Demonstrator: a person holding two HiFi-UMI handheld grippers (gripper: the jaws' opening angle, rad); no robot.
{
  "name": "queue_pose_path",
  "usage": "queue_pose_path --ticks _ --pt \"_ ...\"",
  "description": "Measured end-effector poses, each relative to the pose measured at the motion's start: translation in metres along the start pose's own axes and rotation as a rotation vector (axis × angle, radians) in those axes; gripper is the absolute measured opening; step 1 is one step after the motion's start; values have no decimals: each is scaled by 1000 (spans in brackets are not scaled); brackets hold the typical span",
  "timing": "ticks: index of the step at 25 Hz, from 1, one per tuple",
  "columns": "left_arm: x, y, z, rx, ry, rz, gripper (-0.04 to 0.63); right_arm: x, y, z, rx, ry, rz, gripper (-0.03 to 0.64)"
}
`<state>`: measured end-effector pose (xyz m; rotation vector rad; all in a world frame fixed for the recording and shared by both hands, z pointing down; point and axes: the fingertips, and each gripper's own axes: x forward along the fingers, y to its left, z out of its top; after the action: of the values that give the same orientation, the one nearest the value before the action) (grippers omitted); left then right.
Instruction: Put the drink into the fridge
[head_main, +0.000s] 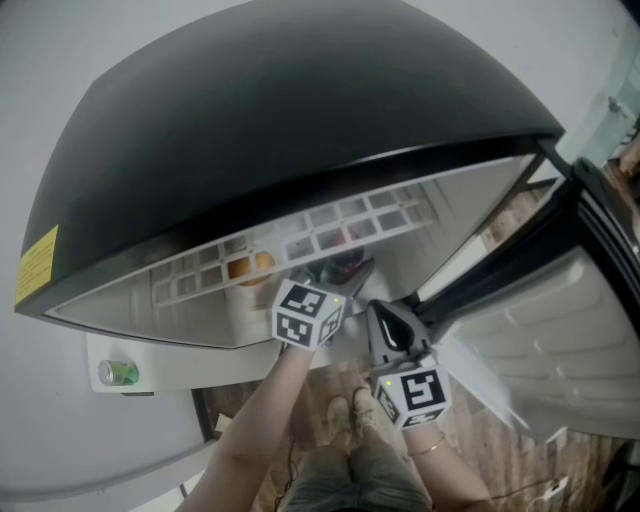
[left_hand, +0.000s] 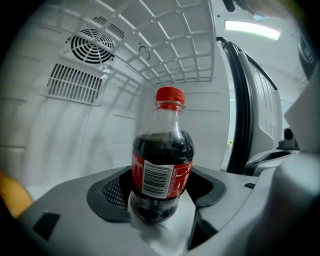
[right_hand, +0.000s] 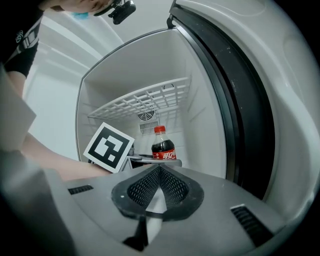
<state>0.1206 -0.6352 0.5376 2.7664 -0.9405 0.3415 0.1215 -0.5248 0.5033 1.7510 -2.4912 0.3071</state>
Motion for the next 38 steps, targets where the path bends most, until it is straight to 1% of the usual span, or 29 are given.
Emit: queue_pose_path --ticks 4,11,17,22,25,29,31,34,37,38 --pt "-11 -3 -4 -15 5 -2 313 -2 3 7 -10 -2 8 9" --pt "-24 -5 -5 -15 15 4 314 -3 5 21 -33 -14 10 9" --pt "-48 -9 6 -24 -31 32 313 -5 13 22 -34 9 32 9" --pt "-75 -17 17 -29 -57 37 313 -10 19 29 -39 23 54 9" --pt "-92 -25 25 -1 -77 45 311 -15 21 33 -39 32 67 9" --pt "-110 -34 34 47 -94 35 307 -19 29 39 -31 37 108 9" --pt "-119 -37 41 58 -108 35 293 -20 35 44 -30 37 129 9" --pt "-135 -41 56 63 -150 55 207 -23 44 50 -32 38 162 9" --pt "-153 -46 70 65 -192 77 171 -25 54 57 -29 31 202 9" --pt "-158 -48 73 63 -204 84 142 -27 57 59 -31 28 213 9"
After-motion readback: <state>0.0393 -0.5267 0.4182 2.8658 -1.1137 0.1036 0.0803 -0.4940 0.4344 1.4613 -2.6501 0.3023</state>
